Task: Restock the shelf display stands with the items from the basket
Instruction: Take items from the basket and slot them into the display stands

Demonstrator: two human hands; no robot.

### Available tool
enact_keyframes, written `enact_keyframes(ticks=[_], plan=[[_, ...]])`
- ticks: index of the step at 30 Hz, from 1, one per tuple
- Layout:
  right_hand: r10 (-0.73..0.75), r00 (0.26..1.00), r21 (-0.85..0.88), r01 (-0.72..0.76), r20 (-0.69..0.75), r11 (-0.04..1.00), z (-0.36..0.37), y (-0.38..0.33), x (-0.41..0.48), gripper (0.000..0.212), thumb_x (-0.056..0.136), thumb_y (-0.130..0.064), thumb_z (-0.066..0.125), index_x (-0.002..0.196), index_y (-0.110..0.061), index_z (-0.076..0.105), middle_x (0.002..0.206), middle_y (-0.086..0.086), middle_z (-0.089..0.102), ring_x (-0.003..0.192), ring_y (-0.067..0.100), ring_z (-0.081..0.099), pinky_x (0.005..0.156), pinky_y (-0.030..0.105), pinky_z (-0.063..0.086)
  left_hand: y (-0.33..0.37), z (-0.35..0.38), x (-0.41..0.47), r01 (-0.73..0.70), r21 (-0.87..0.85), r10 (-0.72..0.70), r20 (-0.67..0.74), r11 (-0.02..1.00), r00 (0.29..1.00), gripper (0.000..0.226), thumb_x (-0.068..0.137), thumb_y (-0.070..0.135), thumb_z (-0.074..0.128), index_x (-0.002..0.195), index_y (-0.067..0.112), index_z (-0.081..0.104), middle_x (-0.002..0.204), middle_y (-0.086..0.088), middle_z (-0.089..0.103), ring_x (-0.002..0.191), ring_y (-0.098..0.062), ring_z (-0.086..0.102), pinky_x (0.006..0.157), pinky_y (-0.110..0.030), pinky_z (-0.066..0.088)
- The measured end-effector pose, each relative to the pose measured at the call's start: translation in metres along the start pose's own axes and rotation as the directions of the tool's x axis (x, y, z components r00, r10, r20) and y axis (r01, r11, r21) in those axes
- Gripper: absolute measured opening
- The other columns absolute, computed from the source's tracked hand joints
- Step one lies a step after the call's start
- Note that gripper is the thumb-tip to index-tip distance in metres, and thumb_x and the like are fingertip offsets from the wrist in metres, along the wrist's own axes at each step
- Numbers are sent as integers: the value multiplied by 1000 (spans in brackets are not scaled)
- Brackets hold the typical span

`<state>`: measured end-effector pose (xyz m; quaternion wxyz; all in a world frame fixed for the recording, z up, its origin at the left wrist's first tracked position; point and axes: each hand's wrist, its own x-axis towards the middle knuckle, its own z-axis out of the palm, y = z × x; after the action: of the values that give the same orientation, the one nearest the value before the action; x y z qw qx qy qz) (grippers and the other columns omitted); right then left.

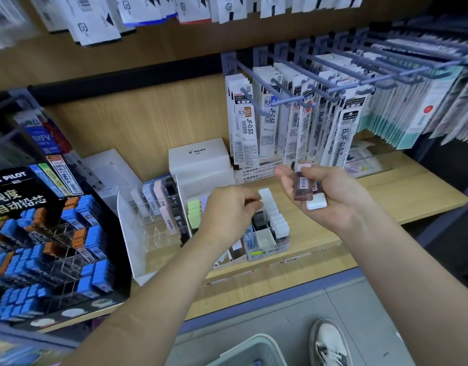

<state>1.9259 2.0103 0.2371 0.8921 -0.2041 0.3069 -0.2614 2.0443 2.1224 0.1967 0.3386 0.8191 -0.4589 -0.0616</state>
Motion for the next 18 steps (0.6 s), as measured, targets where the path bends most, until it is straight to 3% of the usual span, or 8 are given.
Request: enact_keyframes(ticks=[2, 5, 10, 16, 18], plan=[[-1, 1000, -16, 1, -21, 1000, -3, -1, 2, 11, 101, -5, 42, 108, -12, 49, 87, 24, 73, 61, 26, 72, 45, 26, 54, -3, 6, 2, -19, 76, 17, 29, 997, 999, 16, 89, 23, 64, 99, 18, 75, 100, 2, 73, 93, -15, 63, 82, -20, 43], [8, 1000, -32, -9, -14, 999, -11, -4, 10, 9, 100, -14, 48, 109, -17, 48, 72, 9, 64, 39, 10, 49, 33, 17, 38, -8, 12, 4, -31, 118, 26, 37, 993, 999, 18, 90, 24, 62, 101, 17, 75, 101, -1, 73, 98, -19, 61, 85, -28, 45], [33, 999, -104, -33, -2, 994, -11, -4, 9, 7, 98, -25, 53, 97, -18, 52, 59, -3, 43, 35, 5, 32, 28, 15, 27, -16, 27, 6, -35, 150, 29, 48, 988, 998, 13, 89, 21, 63, 96, 19, 74, 96, 2, 71, 99, -20, 49, 81, -27, 39], [29, 997, -79, -23, 66, 997, -4, 2, 3, 16, 101, -23, 46, 100, -14, 59, 59, 2, 50, 40, 8, 42, 34, 15, 37, -20, 36, 6, -185, 501, 147, 115, 845, 982, 20, 92, 25, 53, 84, 21, 71, 84, 5, 62, 88, -18, 37, 73, -30, 39], [15, 997, -83, -9, 70, 997, -2, 5, 2, 20, 103, -25, 44, 102, -11, 59, 60, 4, 56, 44, 10, 50, 38, 16, 42, -12, 30, 2, -171, 482, 132, 114, 860, 985, 27, 94, 28, 50, 74, 20, 65, 78, 4, 59, 85, -18, 41, 70, -30, 36]])
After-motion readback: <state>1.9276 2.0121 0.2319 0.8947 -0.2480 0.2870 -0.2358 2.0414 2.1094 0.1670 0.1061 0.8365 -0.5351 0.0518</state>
